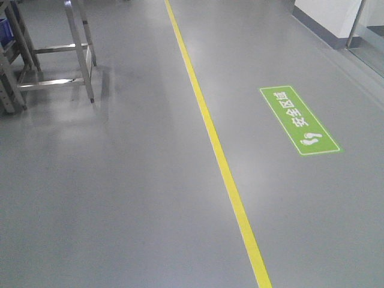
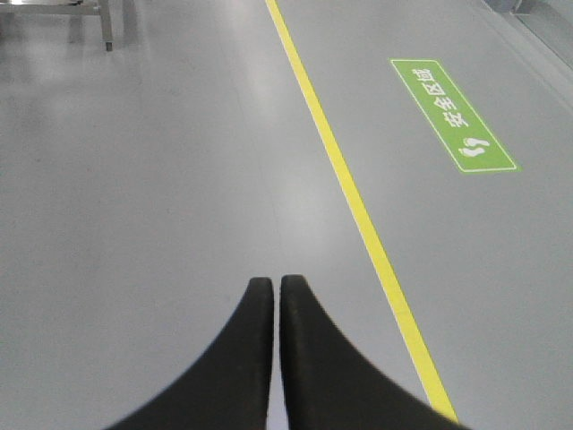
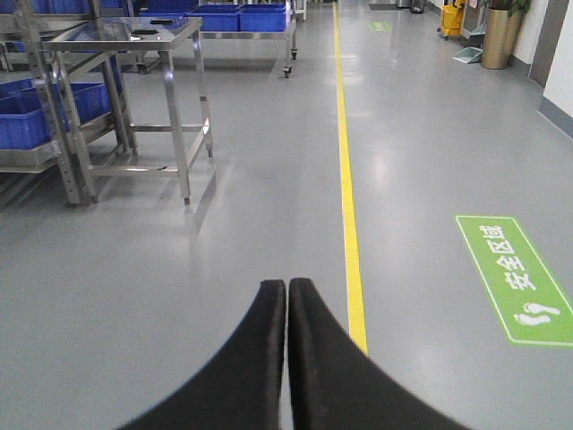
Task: Move and align brake pads A on conveyor
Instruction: 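Drive the base along the yellow floor line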
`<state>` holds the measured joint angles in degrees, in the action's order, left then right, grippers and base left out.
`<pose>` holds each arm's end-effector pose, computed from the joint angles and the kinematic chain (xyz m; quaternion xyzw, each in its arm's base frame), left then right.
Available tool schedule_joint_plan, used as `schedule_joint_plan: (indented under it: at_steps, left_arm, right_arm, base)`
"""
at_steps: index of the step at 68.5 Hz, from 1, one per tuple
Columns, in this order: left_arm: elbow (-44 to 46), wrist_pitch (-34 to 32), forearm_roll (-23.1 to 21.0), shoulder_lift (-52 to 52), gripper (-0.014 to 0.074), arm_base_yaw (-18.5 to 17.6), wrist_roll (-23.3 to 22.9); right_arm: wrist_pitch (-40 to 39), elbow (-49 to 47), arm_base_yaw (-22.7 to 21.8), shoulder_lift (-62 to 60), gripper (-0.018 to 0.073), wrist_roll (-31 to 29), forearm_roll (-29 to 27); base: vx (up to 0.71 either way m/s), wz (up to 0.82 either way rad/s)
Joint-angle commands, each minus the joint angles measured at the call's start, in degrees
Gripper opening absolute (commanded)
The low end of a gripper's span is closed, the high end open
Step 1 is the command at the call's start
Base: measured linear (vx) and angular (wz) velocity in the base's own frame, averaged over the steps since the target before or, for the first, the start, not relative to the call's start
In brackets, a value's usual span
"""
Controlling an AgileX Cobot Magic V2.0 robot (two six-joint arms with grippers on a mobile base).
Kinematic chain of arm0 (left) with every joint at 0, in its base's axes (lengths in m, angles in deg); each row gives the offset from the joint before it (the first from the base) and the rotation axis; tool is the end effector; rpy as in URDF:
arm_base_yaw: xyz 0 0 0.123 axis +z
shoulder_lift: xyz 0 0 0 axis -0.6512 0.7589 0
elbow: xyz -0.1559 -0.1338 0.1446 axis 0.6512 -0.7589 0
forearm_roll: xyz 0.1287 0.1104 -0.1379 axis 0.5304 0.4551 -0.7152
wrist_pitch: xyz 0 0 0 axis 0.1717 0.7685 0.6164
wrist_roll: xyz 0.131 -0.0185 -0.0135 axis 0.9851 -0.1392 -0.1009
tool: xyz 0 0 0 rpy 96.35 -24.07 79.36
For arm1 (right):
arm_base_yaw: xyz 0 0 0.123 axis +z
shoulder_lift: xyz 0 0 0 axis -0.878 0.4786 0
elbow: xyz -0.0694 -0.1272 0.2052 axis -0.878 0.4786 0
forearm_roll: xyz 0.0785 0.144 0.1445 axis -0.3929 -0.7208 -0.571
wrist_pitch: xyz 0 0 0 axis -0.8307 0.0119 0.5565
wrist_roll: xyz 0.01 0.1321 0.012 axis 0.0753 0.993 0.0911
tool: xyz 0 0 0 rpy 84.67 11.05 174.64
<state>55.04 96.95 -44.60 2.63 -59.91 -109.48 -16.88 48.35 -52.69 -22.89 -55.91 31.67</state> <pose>0.1272 -0.0182 0.2597 -0.0516 0.8662 -0.0877 0.4892 0.1246 0.0280 0.2913 -0.0837 0.7643 0.0704 0.6355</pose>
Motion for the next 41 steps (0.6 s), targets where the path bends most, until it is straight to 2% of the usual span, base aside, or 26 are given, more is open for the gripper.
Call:
schedule_joint_plan:
  at_steps: [1,41]
  left_arm:
    - [1.49,-3.36,0.79,0.17,-0.0006,-0.07,-0.1]
    - [1.49,-3.36,0.79,0.17,-0.0006,-0.07,-0.1]
  right_arm:
    - [-4.35,-1.58,-0.19,0.55,-0.001,-0.51,-0.06]
    - [-4.35,-1.58,-0.19,0.55,-0.001,-0.51,-0.06]
  base:
    - [0.58,-0.03]
    - [0.61,0.01]
